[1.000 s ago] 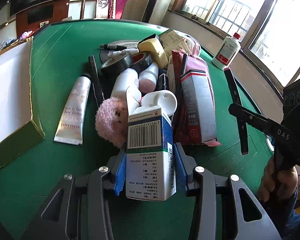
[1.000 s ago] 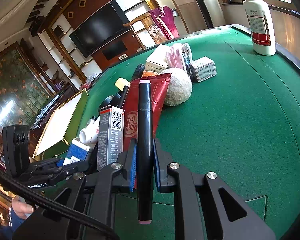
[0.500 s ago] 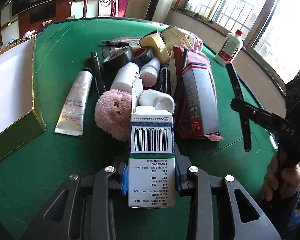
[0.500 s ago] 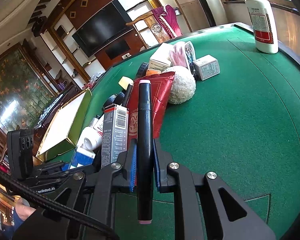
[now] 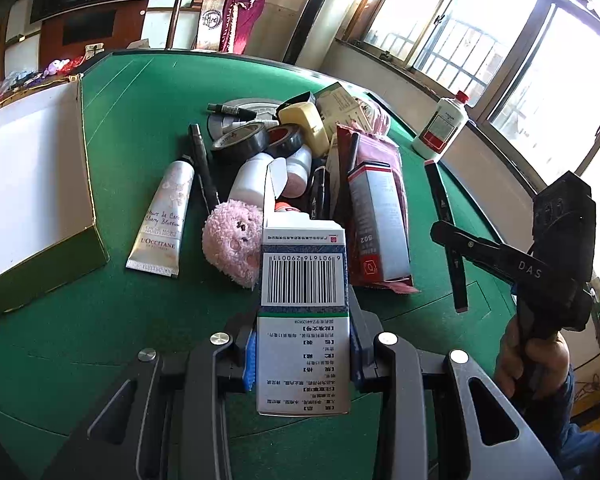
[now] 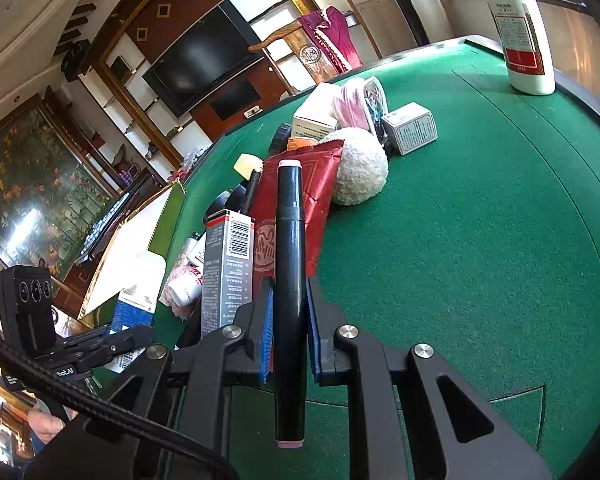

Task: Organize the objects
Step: 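Carry the medicine box with the left gripper while the right carries the marker to the white tray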

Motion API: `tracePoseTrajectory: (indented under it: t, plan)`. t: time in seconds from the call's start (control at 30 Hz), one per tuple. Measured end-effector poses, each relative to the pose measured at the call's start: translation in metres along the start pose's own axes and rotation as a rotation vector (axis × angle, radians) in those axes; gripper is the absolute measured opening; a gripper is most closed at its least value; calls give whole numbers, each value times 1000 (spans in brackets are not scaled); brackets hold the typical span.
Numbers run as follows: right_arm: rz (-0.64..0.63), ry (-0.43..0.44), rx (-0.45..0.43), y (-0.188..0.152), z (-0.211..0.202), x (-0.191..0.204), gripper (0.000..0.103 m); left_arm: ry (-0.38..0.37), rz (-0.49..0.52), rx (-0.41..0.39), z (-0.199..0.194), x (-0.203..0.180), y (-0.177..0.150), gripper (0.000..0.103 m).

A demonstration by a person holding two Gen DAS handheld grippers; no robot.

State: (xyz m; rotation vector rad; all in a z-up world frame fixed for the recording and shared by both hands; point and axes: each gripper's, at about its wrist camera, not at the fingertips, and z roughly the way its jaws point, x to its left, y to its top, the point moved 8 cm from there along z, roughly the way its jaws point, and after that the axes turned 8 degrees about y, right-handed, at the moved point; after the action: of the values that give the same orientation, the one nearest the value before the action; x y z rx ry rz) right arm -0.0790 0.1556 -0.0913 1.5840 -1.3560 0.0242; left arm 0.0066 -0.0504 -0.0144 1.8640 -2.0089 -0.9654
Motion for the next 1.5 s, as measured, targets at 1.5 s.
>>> tracePoseTrajectory:
  t: [1.5]
  plan:
    - [-339, 132, 319, 5, 133, 224, 13, 150, -234, -193, -98, 179, 35, 30]
